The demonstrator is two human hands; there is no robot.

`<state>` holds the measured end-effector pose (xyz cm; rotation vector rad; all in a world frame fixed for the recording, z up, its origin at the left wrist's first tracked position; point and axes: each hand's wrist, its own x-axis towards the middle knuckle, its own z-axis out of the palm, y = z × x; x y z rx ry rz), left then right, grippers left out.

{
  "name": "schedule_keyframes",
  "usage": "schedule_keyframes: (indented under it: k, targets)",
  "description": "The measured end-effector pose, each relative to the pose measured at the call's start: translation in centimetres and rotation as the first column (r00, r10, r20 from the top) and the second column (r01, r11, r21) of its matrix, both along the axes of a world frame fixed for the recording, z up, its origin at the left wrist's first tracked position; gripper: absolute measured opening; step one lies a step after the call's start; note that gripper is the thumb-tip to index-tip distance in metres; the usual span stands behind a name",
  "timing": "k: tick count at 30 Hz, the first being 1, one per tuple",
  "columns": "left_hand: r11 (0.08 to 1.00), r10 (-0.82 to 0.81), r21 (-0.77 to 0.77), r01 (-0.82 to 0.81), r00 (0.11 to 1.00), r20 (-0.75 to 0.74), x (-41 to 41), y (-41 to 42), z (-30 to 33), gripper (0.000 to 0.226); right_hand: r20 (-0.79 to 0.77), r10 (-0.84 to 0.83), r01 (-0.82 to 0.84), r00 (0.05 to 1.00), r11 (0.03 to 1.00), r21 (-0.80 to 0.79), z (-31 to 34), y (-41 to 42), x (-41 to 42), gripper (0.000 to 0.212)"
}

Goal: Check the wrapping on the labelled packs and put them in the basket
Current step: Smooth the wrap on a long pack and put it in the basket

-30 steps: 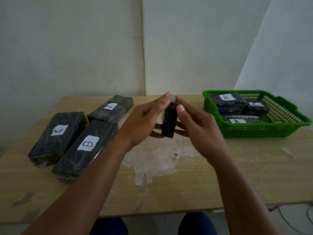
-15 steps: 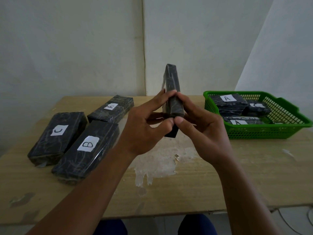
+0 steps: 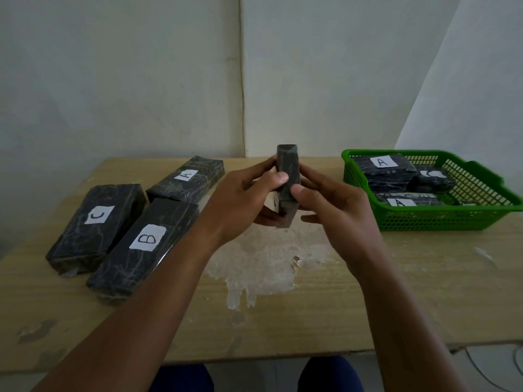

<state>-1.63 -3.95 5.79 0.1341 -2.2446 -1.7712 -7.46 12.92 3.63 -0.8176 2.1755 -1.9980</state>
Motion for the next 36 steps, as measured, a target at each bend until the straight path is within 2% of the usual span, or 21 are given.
schedule_keyframes:
  k: [3,6,11,16,21,24,26,29,32,34,36]
  targets:
    - [0.999,-0.026,-0.044,0.028,0.999,0.044,0.1,-0.1,0.2,0.026,0.144,-0.066,0.068,0.987,0.998,-0.010,0.8,-0.4,-0.1,0.026]
    - [0.997,-0.049,-0.051,0.055,0.992,0.117,0.0,-0.1,0.5,0.021,0.176,-0.126,0.122,0.976,0.992,0.036,1.3,-0.7,-0.4,0.012]
    - [0.998,-0.049,-0.014,0.055,0.958,0.282,-0.3,0.3,1.3,0.033,0.223,-0.159,0.131,0.962,0.982,0.135,2.2,-1.2,-0.5,0.025]
    - [0.999,-0.035,0.010,0.033,0.948,0.318,-0.3,0.4,1.3,0.036,0.206,-0.157,0.114,0.966,0.972,0.206,2.2,-1.2,-0.8,0.030]
    - [0.999,-0.001,0.052,-0.015,0.955,0.296,-0.7,0.2,1.2,0.044,0.086,-0.163,0.149,0.983,0.978,0.146,1.3,-1.3,-0.5,0.033]
    - [0.997,0.019,0.060,-0.037,0.958,0.285,-0.7,-0.4,1.4,0.050,0.003,-0.060,0.058,0.998,0.979,0.196,0.2,-1.2,-0.3,0.048]
    - [1.000,0.013,0.002,-0.014,0.957,0.290,-0.5,-0.7,1.4,0.054,0.001,-0.032,0.031,0.999,0.979,0.204,0.0,-0.9,-0.3,0.058]
    - [0.995,-0.007,-0.092,0.031,0.968,0.251,-0.5,-1.2,1.0,0.063,0.006,-0.025,0.024,1.000,0.993,0.114,0.0,-0.6,-0.6,0.053]
    - [0.979,-0.062,-0.180,0.094,0.983,0.175,-0.6,-1.8,0.0,0.064,0.020,-0.056,0.055,0.998,0.998,0.011,-0.3,-0.4,-1.1,0.057]
    - [0.960,-0.091,-0.252,0.120,0.988,0.121,-0.8,-2.0,-0.6,0.067,-0.010,-0.051,0.051,0.999,0.999,-0.010,-0.6,-0.2,-1.5,0.053]
    - [0.964,-0.104,-0.242,0.107,0.994,0.026,-0.9,-2.3,-1.1,0.076,-0.034,-0.011,0.011,0.999,1.000,0.003,-0.9,0.1,-1.7,0.061]
